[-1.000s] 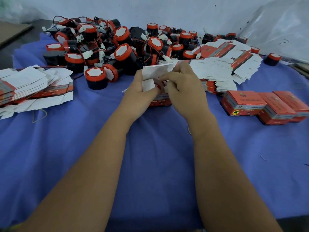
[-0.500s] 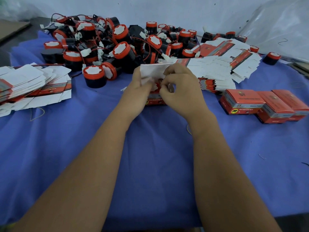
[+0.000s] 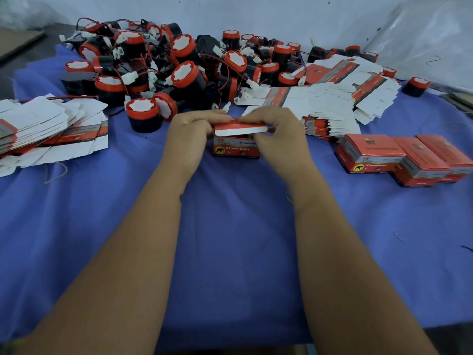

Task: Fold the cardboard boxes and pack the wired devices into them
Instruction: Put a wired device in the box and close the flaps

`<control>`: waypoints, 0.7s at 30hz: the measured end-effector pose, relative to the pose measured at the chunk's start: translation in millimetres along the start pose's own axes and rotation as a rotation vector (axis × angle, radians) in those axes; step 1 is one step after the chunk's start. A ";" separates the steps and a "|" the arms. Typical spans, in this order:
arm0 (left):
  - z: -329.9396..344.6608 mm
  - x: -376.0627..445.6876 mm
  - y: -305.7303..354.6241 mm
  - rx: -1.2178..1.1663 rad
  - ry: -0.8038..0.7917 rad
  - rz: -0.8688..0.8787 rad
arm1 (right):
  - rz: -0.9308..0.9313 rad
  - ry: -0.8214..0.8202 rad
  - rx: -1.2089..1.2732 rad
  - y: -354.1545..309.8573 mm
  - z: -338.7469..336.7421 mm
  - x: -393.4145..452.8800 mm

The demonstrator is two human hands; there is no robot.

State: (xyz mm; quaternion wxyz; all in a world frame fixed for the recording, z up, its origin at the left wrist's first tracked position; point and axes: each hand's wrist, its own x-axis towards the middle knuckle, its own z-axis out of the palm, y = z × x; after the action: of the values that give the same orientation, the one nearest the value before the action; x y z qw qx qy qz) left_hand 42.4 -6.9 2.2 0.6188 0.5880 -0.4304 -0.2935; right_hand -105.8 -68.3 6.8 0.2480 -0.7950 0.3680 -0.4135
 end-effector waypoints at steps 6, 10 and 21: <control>-10.6 -6.4 -5.2 0.345 -0.186 0.154 | 0.212 -0.194 0.304 2.3 -11.6 -2.8; -8.9 -5.1 -8.2 0.314 -0.115 0.194 | 0.108 -0.181 0.135 4.2 -11.6 -4.8; -5.0 0.8 -12.3 0.032 -0.068 0.174 | 0.078 -0.081 0.127 3.5 -7.7 -2.6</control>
State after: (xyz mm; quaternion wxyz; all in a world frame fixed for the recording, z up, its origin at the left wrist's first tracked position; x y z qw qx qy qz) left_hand 48.9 -6.8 -9.4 0.6174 0.5480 -0.5053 -0.2514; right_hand -114.6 -69.0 7.3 0.3286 -0.7789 0.3612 -0.3936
